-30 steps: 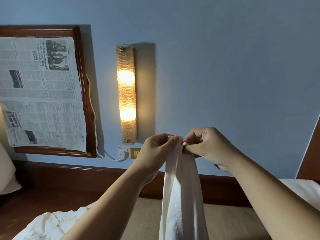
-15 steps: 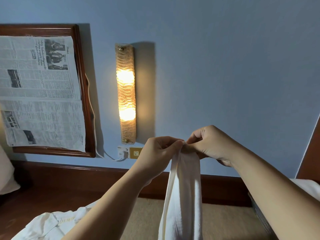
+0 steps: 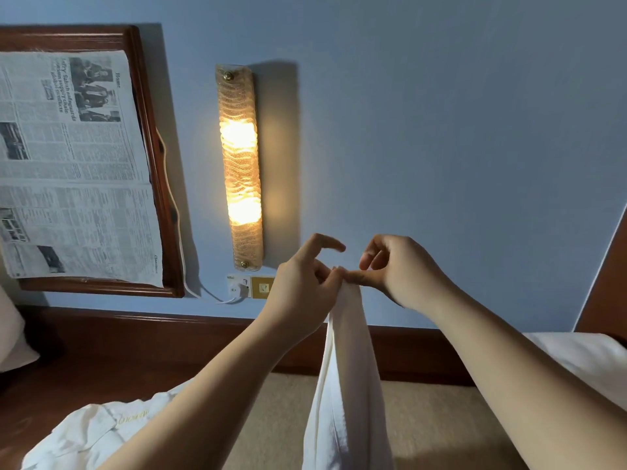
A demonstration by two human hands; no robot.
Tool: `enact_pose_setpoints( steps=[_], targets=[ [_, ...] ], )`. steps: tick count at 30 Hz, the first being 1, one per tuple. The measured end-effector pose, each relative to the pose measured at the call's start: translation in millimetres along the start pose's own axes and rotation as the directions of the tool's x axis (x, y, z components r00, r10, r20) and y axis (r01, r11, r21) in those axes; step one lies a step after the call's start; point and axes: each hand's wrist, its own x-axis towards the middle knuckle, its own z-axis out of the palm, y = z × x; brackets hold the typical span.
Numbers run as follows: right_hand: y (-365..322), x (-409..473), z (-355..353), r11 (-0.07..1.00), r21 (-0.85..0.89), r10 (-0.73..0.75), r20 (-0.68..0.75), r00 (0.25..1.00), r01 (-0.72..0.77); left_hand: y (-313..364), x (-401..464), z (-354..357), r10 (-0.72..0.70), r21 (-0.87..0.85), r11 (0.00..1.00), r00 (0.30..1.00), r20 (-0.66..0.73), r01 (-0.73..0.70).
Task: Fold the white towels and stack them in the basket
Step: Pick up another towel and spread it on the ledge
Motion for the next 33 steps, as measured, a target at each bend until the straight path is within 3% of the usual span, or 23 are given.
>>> enact_pose_setpoints(
  steps=[2, 6, 9, 13, 17, 22, 26, 29, 33],
  targets=[
    [-2.2, -13.7, 9.2, 0.999, 0.001, -0.032, -0.106, 0.994, 0.032, 4.4, 5.1, -1.4, -0.069, -0.012, 0.998, 0.998, -0.004, 0.069],
    [-4.1, -53.4, 50.4, 0.980, 0.171, -0.084, -0.127, 0.988, 0.105, 17.9, 19.2, -1.9, -0.122, 0.060, 0.991, 0.988, 0.091, 0.116],
    [7.5, -71.1, 87.8, 0.987, 0.047, -0.134, -0.261, 0.956, 0.151, 26.1, 30.2, 2.6, -0.112, 0.155, 0.984, 0.980, 0.164, 0.087],
    [18.8, -67.9, 120.5, 0.990, -0.055, -0.141, -0.457, 0.878, 0.130, 29.5, 39.8, 14.0, -0.081, 0.278, 0.960, 0.984, 0.158, 0.035],
    [24.4, -58.4, 127.6, 0.994, -0.056, -0.106, -0.549, 0.829, 0.090, 32.9, 44.0, 21.9, -0.097, 0.336, 0.941, 0.985, 0.143, 0.043],
    [41.9, -56.8, 107.9, 0.973, 0.194, -0.022, -0.466, 0.885, 0.126, 20.4, 55.6, 14.3, -0.135, 0.334, 0.942, 0.943, 0.304, 0.027],
    [56.3, -50.4, 78.8, 0.927, 0.375, 0.058, -0.217, 0.974, 0.028, 8.4, 60.9, -0.5, -0.162, 0.353, 0.935, 0.851, 0.500, -0.029],
    [54.3, -43.9, 62.4, 0.835, 0.538, 0.143, -0.004, 0.990, -0.118, 6.6, 62.2, -9.8, -0.010, 0.377, 0.894, 0.831, 0.556, -0.242],
    [50.1, -23.7, 33.7, 0.756, 0.623, 0.146, 0.137, 0.980, -0.200, 10.5, 75.5, -21.6, 0.180, 0.450, 0.739, 0.790, 0.586, -0.502]
  ],
)
